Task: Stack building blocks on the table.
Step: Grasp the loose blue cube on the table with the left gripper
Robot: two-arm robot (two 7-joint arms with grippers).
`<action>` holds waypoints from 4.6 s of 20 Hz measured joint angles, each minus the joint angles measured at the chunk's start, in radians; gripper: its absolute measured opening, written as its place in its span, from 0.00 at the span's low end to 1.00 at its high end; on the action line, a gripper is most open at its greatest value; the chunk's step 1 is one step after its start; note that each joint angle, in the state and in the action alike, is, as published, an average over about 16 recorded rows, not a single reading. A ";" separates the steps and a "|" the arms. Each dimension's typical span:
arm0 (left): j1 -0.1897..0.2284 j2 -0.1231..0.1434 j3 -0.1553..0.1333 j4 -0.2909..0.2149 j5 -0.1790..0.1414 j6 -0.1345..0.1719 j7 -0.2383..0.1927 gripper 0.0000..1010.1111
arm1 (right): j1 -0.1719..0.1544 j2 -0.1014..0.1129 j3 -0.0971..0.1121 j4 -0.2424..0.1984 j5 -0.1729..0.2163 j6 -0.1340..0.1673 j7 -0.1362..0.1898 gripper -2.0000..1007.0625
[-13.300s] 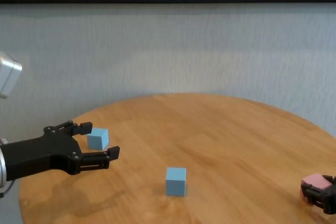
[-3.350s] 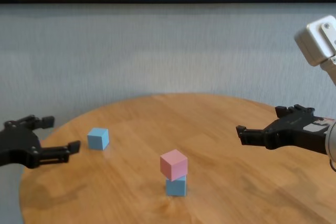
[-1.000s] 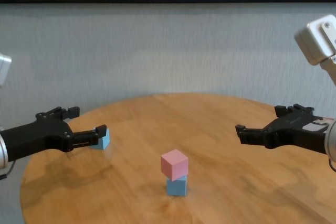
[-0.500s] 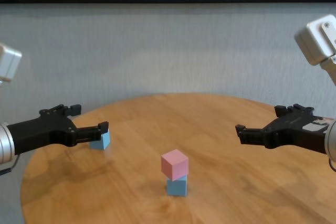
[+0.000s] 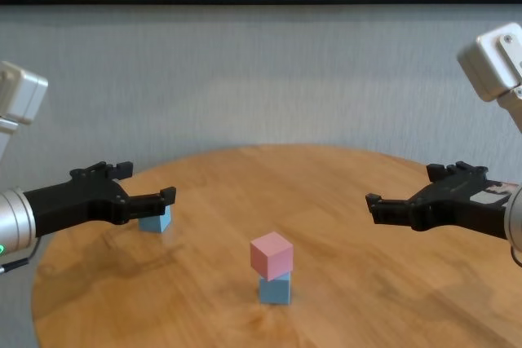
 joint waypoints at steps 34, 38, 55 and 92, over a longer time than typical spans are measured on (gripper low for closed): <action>-0.236 -0.112 0.052 0.477 -0.025 -0.157 0.006 0.99 | 0.000 0.000 0.000 0.000 0.000 0.000 0.000 1.00; -0.225 -0.115 0.043 0.452 -0.018 -0.137 0.023 0.99 | 0.000 0.000 0.000 0.000 0.000 0.000 0.000 1.00; -0.149 -0.118 -0.005 0.293 0.027 -0.012 0.094 0.99 | 0.000 0.000 0.000 0.000 0.000 0.000 0.000 1.00; -0.178 -0.121 -0.016 0.370 0.049 -0.061 0.073 0.99 | 0.000 0.000 0.000 0.000 0.000 0.000 0.000 1.00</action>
